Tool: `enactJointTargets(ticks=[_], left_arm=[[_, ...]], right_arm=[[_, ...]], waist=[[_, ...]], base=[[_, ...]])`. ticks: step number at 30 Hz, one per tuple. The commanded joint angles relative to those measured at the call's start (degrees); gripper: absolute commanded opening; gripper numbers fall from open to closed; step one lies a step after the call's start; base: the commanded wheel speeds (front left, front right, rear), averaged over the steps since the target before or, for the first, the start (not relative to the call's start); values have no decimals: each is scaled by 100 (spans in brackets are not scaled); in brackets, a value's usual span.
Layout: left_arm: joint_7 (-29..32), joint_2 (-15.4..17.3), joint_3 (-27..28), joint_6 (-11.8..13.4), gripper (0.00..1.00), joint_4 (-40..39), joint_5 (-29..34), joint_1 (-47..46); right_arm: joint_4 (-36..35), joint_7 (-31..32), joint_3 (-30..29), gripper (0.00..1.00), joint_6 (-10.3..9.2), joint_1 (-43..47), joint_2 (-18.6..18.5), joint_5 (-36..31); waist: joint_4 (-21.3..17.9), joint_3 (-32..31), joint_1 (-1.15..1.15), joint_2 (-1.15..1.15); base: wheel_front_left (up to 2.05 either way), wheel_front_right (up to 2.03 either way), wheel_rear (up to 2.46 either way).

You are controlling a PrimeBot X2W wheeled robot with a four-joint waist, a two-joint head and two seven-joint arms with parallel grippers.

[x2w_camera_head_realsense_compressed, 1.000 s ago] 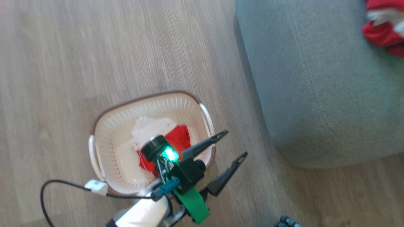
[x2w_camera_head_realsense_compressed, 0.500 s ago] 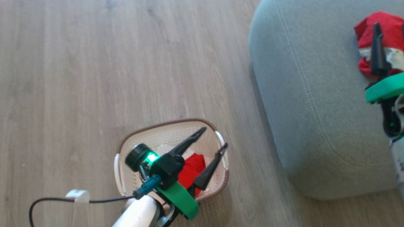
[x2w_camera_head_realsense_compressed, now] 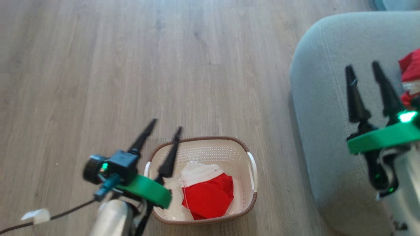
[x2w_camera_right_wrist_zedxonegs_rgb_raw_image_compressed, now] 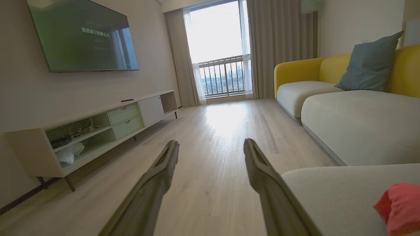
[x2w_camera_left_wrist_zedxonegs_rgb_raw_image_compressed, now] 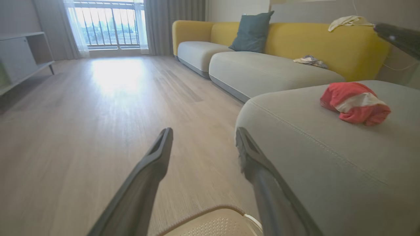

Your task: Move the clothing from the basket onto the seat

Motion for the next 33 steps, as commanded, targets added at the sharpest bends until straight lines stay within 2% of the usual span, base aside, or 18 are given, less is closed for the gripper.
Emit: enactJointTargets(ticks=[1,5,8,18,23,33], left_arm=[[-29,-26,294,69,100,-177,-4,-78],[-29,-33,661,280,100,-164,-265,-35],[-29,-34,792,365,100,-117,-199,21],[-29,-35,895,659,100,-101,-335,229],[-29,-35,850,732,100,-101,-227,299],[-29,-35,772,709,100,-43,-258,275]], right_arm=[[-232,-54,98,100,-1,57,21,-33],[-363,-54,54,100,-1,458,341,-23],[-296,-54,198,100,-1,696,393,-264],[-199,-54,168,100,-1,1201,752,-852],[-186,-54,57,100,-1,1326,977,-979],[-166,-54,6,100,-1,1278,1001,-1083]], waist=[[103,-72,1,0],[265,-116,1,0],[316,-133,1,0],[501,-196,1,0],[505,-168,1,0],[509,-49,1,0]], base=[[0,0,0],[0,0,0],[0,0,0],[0,0,0],[0,0,0],[0,0,0]])
